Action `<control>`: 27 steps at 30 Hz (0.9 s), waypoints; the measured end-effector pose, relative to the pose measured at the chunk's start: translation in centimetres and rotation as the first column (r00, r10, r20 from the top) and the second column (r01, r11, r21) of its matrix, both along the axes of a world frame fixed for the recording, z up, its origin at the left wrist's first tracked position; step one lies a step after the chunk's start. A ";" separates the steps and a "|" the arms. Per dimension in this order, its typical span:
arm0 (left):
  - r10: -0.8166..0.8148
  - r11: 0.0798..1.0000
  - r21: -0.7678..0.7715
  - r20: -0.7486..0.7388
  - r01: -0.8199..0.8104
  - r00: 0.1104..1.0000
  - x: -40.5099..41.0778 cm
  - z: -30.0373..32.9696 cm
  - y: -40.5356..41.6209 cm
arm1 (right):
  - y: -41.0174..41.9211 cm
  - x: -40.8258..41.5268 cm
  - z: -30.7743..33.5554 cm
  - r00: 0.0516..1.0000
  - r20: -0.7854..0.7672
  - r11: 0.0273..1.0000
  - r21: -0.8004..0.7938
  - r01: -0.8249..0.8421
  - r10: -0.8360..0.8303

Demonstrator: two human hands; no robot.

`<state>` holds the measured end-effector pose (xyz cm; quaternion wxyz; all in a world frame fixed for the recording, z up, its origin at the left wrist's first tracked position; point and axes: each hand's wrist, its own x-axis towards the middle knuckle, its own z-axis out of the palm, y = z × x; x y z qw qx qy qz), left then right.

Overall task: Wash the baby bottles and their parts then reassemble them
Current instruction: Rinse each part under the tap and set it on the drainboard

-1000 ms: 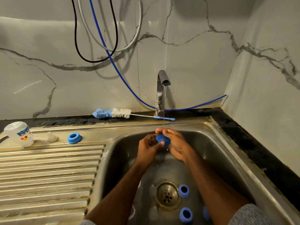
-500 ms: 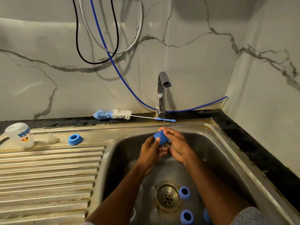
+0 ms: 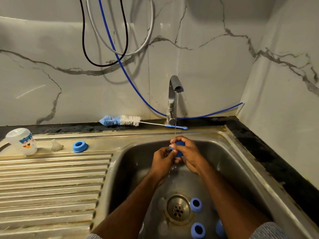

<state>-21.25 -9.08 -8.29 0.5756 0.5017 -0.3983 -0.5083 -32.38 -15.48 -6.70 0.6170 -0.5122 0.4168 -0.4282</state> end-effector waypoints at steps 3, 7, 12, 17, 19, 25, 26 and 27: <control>0.065 0.993 -0.115 0.275 -0.034 0.959 0.0 0.0 -0.1 | 0.3 0.8 -0.2 0.987 -0.093 0.989 -0.081 0.120 -0.127; 0.096 0.986 -0.164 0.425 -0.028 0.900 -0.4 -0.3 0.0 | 0.5 2.1 -0.1 0.937 -0.157 0.950 -0.063 0.306 -0.312; -0.005 0.997 0.073 -0.119 0.014 0.993 0.0 0.5 -0.2 | 0.2 -0.3 0.6 0.983 0.175 0.989 0.124 -0.079 0.056; 0.023 0.980 0.178 -0.548 0.089 0.836 -0.1 1.8 0.3 | 0.2 -0.5 -0.2 0.952 0.188 0.970 -0.087 -0.227 0.240; 0.035 0.981 0.177 -0.565 0.080 0.824 0.3 1.9 0.3 | 0.8 1.0 -0.1 0.991 0.056 0.982 -0.157 -0.110 0.120; -0.004 0.965 0.213 -0.567 0.152 0.824 0.8 1.9 0.4 | 1.1 2.5 -0.2 0.996 -0.017 0.992 -0.097 0.082 -0.084; -0.006 0.964 0.217 -0.555 0.151 0.832 0.6 1.9 0.3 | 0.9 2.3 -0.1 0.994 0.023 0.993 -0.052 0.107 -0.106; -0.001 0.965 0.219 -0.543 0.143 0.840 0.5 1.8 0.4 | 0.7 2.1 0.0 0.994 0.037 0.994 -0.029 0.105 -0.104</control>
